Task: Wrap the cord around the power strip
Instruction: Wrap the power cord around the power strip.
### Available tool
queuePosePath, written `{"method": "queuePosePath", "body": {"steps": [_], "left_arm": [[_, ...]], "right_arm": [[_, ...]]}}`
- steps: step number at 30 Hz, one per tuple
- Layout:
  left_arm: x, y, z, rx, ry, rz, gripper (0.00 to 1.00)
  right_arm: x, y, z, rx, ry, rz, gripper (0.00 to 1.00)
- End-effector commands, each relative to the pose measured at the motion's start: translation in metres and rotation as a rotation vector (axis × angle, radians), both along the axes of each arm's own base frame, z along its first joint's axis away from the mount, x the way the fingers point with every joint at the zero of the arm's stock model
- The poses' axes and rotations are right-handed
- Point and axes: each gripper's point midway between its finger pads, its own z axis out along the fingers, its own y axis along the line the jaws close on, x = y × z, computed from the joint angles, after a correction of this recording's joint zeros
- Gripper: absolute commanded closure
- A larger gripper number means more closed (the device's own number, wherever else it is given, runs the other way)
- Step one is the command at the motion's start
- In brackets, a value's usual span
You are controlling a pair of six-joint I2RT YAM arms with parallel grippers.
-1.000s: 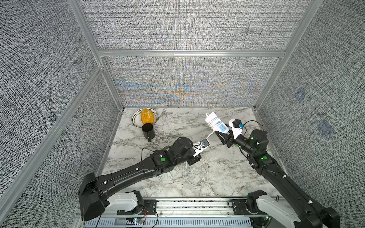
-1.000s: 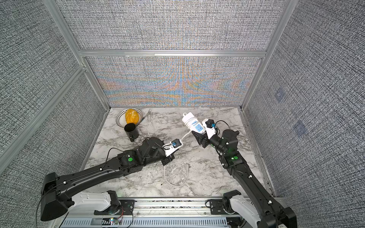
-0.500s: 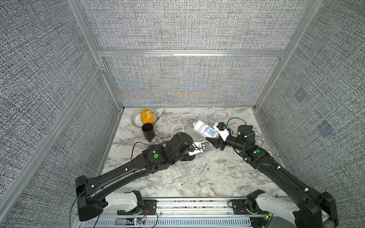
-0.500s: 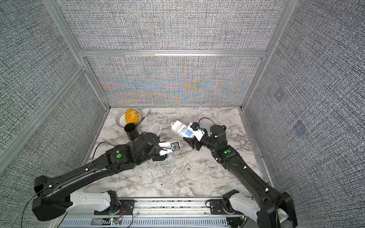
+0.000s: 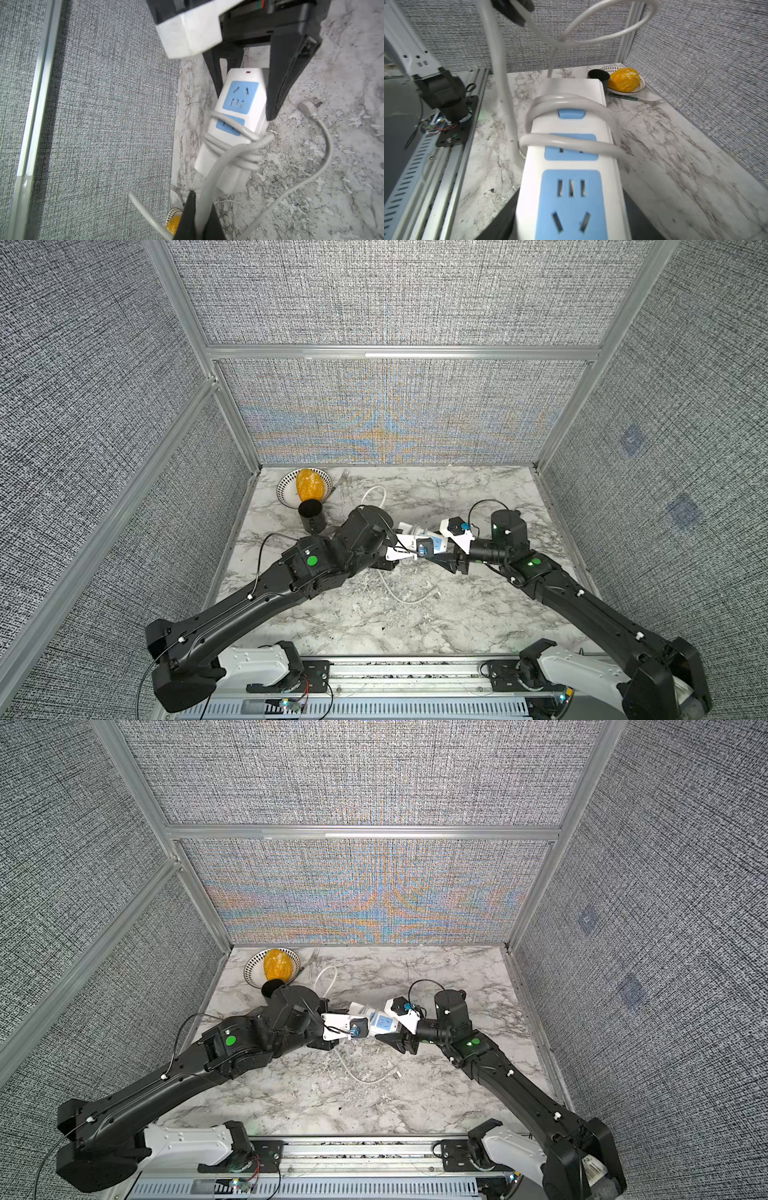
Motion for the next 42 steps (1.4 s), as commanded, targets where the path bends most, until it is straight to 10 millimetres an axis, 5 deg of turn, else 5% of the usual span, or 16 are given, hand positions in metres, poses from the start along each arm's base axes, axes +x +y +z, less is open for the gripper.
{"method": "queuePosePath", "body": {"steps": [1, 17, 25, 30, 42], "left_arm": [[-0.003, -0.016, 0.011, -0.035, 0.012, -0.092, 0.96], [0.0, -0.039, -0.016, -0.07, 0.213, -0.207, 0.84], [0.004, -0.056, -0.033, -0.161, 0.307, -0.207, 0.78], [0.014, -0.063, -0.033, -0.286, 0.353, -0.174, 0.56], [0.048, -0.047, -0.035, -0.494, 0.389, -0.039, 0.43]], "right_arm": [[-0.037, 0.009, -0.006, 0.016, 0.035, 0.196, 1.0], [-0.096, 0.008, 0.045, 0.213, -0.12, 0.368, 1.0], [-0.096, 0.009, 0.058, 0.269, -0.124, 0.364, 1.0], [-0.097, 0.008, 0.066, 0.298, -0.14, 0.359, 1.0], [-0.085, 0.011, 0.069, 0.288, -0.116, 0.316, 1.0]]}}
